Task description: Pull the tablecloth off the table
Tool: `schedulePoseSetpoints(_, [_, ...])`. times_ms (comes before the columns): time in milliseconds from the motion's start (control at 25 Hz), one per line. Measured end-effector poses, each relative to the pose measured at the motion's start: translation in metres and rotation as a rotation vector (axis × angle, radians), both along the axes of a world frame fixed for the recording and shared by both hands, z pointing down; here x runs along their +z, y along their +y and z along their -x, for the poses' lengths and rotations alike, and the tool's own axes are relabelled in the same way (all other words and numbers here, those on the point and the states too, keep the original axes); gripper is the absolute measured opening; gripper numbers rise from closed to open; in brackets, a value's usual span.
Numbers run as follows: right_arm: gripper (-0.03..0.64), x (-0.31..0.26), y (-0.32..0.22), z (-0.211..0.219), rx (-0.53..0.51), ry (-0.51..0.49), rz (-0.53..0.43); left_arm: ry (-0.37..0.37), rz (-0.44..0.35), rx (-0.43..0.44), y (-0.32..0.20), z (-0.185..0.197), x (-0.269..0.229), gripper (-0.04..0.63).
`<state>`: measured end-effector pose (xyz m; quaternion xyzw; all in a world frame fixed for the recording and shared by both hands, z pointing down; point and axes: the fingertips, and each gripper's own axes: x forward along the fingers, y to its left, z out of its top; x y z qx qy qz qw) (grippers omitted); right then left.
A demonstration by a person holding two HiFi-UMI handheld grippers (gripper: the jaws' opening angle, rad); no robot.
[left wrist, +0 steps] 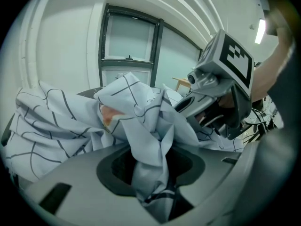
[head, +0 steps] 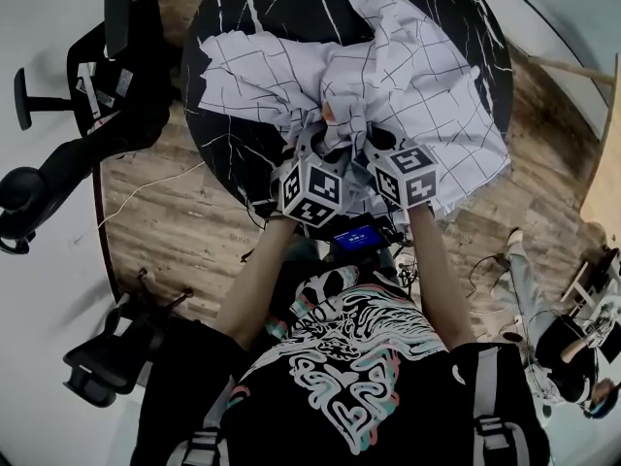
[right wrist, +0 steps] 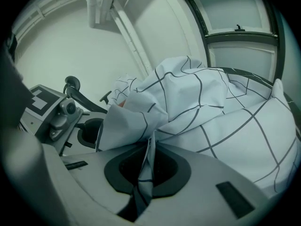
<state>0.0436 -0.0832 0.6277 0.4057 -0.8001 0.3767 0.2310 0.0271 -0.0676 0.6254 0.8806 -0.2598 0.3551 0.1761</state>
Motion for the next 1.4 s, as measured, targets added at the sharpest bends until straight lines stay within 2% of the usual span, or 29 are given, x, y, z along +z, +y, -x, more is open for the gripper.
schedulePoseSetpoints(600, [0.002,-0.021,-0.002,0.000,0.023,-0.008,-0.049,0.005,-0.051,0.000,-0.001,0.000,-0.020,0.169])
schedulePoseSetpoints(1400, [0.000,-0.068,-0.010,0.004,0.069,-0.011,-0.145,0.058,-0.139,0.003,-0.009,0.005,-0.065,0.164])
